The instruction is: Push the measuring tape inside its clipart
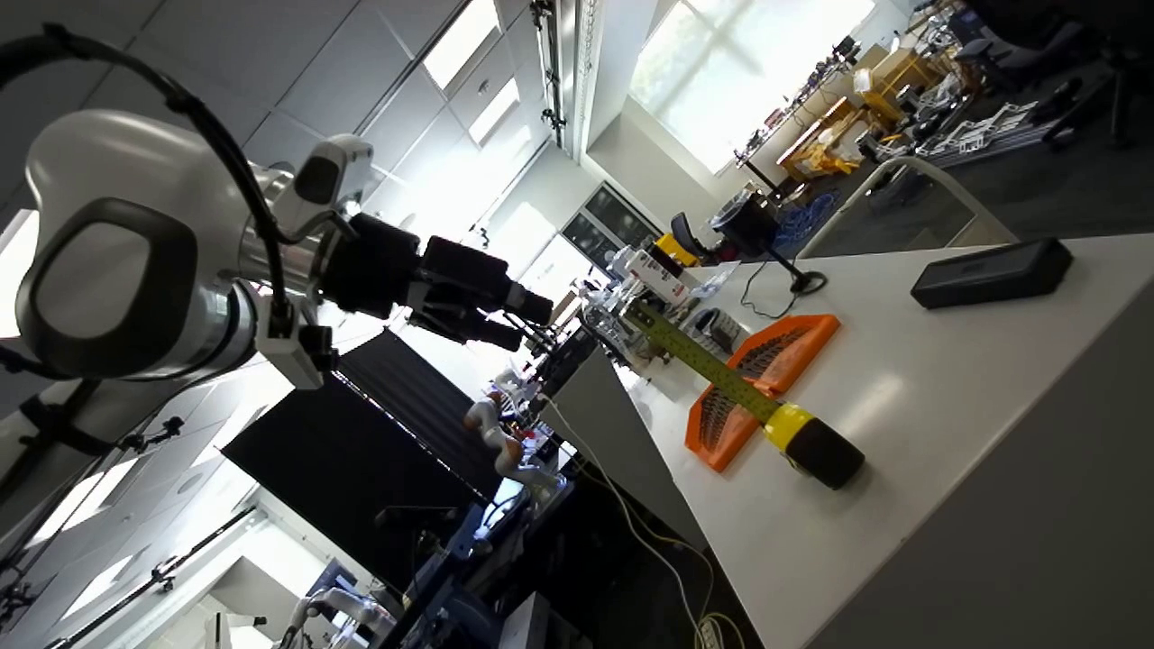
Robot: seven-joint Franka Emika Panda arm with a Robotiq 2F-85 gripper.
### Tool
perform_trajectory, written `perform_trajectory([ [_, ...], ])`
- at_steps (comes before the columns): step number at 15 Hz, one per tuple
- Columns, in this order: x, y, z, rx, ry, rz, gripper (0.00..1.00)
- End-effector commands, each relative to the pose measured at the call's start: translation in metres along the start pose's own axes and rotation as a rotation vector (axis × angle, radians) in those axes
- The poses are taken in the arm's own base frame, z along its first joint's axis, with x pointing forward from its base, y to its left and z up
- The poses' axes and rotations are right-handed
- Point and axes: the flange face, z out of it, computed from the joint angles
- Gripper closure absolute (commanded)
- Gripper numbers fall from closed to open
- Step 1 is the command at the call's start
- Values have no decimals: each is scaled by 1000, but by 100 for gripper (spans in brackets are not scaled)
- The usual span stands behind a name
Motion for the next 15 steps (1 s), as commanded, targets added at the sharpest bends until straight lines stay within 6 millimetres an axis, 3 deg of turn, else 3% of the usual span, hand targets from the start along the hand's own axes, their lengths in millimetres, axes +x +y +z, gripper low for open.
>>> perform_trajectory([
  [1,15,0,4,-13,22,13,0],
  [2,21,0,5,-18,36,13,10],
  [3,26,1,6,-19,42,19,28],
  [11,57,7,15,16,62,35,90],
  [13,62,9,13,31,65,45,100],
  [14,51,6,17,15,52,37,87],
  [15,54,6,17,18,56,41,96],
])
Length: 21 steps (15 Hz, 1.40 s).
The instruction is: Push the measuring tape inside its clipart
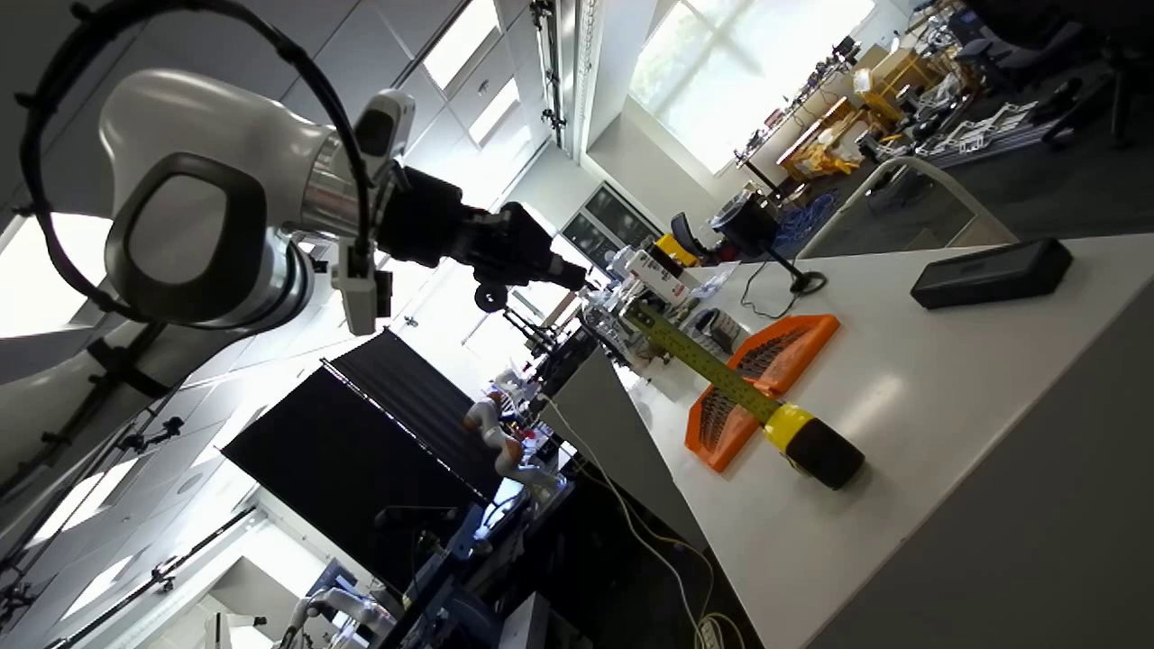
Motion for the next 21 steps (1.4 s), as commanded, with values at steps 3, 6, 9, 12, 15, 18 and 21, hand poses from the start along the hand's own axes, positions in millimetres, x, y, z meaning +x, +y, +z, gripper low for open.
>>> perform_trajectory([
  [3,4,1,-1,3,2,4,99],
  [6,3,1,6,6,-10,12,100],
  [9,2,2,10,7,-19,15,100],
  [12,2,6,12,8,-30,20,100],
  [15,1,9,15,14,-37,26,100],
  [18,1,10,20,27,-42,30,100],
  [21,1,10,25,53,-39,41,100],
])
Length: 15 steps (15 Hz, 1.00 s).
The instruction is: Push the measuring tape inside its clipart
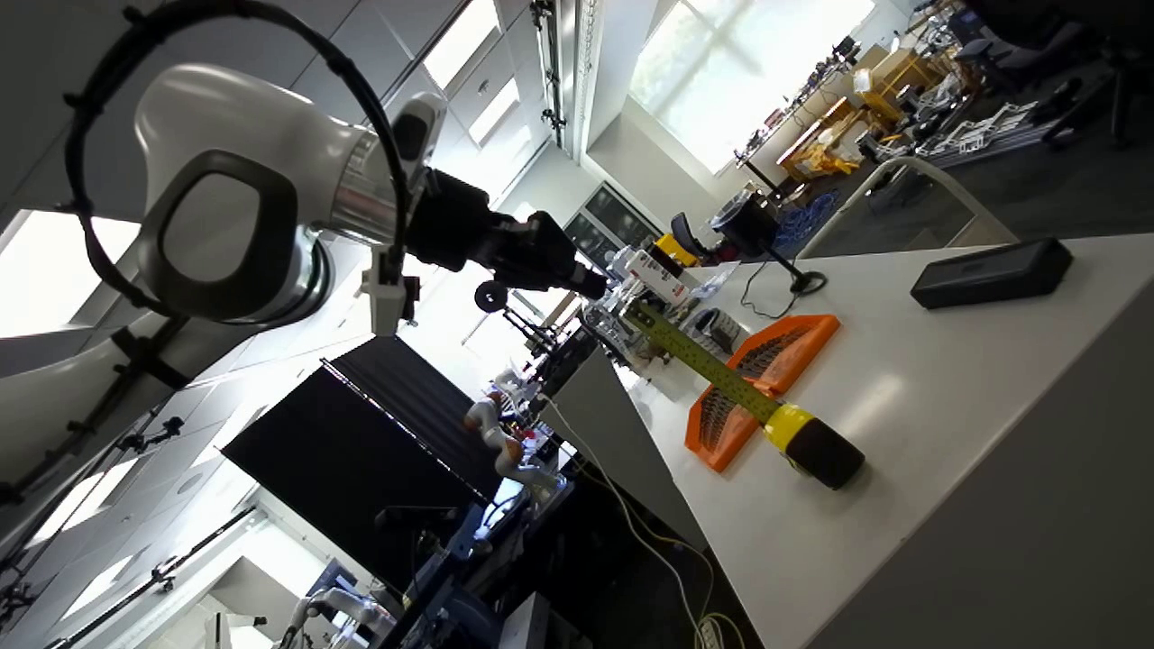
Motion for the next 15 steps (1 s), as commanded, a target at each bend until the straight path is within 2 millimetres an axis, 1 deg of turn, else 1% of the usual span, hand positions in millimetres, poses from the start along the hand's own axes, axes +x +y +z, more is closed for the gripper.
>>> perform_trajectory([
  [1,-1,2,6,40,-8,15,100],
  [15,-1,-2,25,63,-52,34,100],
])
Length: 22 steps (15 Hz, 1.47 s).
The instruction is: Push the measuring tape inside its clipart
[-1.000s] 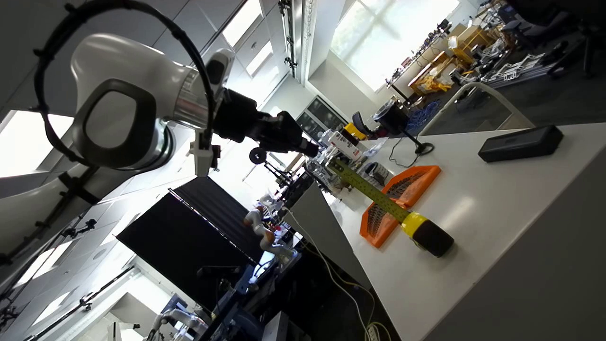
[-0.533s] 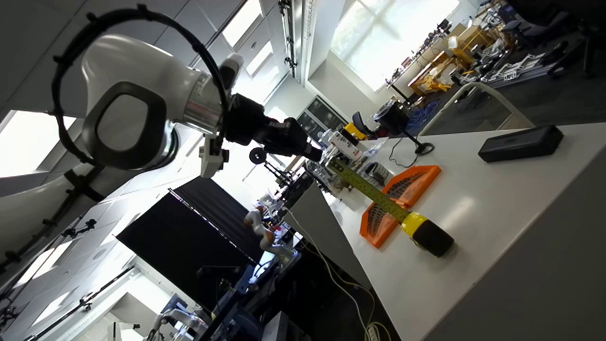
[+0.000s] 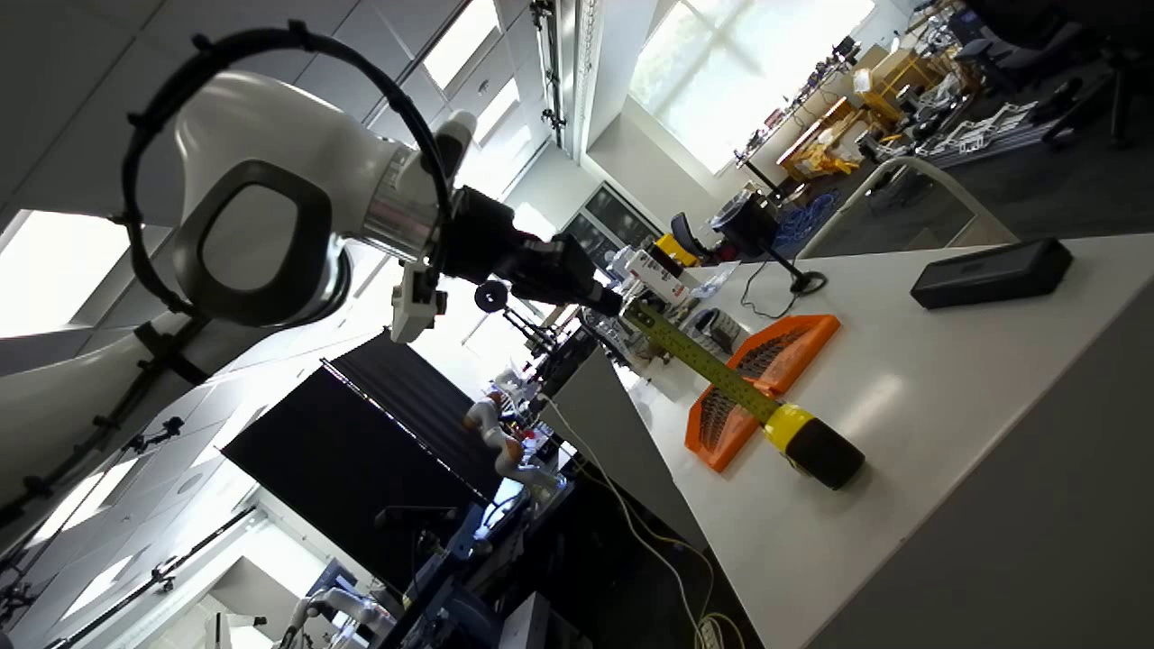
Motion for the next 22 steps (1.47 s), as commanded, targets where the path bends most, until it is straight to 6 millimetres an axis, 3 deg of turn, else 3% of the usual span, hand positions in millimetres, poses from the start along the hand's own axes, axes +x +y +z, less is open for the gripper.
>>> perform_trajectory([
  [1,0,0,3,22,-17,11,100],
  [22,-5,7,29,37,-155,47,100],
])
